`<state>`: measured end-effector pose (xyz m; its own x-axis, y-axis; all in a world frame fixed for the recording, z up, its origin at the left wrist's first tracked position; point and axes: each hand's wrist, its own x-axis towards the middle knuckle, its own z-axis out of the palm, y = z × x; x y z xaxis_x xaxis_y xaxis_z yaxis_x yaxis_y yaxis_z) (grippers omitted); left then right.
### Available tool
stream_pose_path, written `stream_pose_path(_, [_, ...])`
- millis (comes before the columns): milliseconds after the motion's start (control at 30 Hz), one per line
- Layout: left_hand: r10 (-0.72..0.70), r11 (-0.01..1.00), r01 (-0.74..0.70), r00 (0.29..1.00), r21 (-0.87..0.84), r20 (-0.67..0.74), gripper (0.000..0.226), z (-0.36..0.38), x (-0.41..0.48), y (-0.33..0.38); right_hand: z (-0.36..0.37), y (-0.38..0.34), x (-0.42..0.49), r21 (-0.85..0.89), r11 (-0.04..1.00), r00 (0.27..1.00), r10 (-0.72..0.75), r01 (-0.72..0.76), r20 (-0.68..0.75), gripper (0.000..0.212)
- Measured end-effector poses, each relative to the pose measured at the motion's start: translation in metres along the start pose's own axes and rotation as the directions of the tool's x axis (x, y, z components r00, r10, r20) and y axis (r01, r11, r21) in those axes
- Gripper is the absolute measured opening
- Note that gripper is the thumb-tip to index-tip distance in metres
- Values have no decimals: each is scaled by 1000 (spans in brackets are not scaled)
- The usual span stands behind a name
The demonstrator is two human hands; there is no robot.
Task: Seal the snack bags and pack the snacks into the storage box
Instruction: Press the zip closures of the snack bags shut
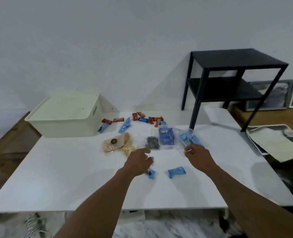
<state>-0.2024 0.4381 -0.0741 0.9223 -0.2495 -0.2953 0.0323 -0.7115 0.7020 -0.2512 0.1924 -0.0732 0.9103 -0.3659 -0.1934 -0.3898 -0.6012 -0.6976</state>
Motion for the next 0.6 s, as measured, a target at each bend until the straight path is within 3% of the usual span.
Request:
stream_pose_path(300, [-63, 998, 63, 998, 4, 22, 31, 25, 68, -6, 28, 27, 52, 22, 999, 997, 47, -49, 69, 9])
stream_pose_path(533, [-41, 992, 42, 999, 118, -17, 30, 31, 150, -15, 50, 18, 136, -95, 995, 995, 42, -33, 95, 5])
stream_pose_path(600, [-57, 991, 55, 998, 124, 8, 30, 28, 169, -18, 57, 11, 158, -157, 987, 993, 36, -18, 111, 15])
